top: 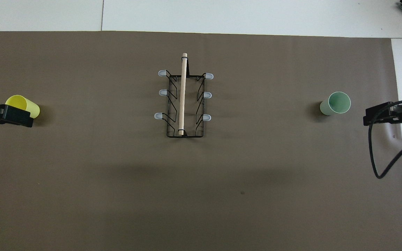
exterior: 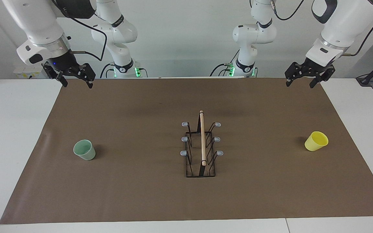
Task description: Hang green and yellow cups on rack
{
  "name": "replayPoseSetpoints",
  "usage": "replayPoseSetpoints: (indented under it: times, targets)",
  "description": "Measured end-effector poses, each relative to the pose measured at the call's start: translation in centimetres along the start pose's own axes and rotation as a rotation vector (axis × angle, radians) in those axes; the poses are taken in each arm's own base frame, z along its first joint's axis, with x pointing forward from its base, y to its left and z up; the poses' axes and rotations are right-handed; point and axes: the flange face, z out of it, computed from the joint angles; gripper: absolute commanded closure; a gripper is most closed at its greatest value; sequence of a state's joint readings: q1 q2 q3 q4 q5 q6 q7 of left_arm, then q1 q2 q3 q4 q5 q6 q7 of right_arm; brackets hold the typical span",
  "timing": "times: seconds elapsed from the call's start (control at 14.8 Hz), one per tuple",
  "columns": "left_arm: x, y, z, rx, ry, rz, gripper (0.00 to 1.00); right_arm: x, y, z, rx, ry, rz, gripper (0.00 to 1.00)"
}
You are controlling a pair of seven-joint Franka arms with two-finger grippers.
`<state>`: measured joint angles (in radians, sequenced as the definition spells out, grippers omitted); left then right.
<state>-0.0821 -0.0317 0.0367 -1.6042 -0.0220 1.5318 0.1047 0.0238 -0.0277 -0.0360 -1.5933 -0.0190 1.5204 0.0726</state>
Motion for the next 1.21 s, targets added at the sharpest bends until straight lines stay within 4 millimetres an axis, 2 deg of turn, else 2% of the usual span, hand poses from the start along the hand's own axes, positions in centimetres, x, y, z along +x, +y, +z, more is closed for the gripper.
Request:
replayPoseSetpoints:
  times: [0.4, 0.81, 1.01, 1.21]
  targets:
    - [0.0, 0.1, 0.1, 0.0, -0.003, 0.003, 0.0, 0.0, -0.1, 0.2, 0.0, -0.005, -0.001, 0.0]
    - [0.0, -0.5, -0.4, 0.001, 0.018, -0.02, 0.0, 0.4, 0.4, 3.4, -0.051, -0.022, -0.003, 0.0]
    - [0.7, -2.1, -0.8, 0.002, 0.03, -0.049, 0.0, 1.2, -0.2, 6.6, -0.098, -0.004, -0.038, 0.0]
    - [2.5, -4.7, -0.5, 0.006, 0.033, -0.095, 0.0, 3.3, -0.6, 11.8, -0.208, -0.043, -0.218, 0.0]
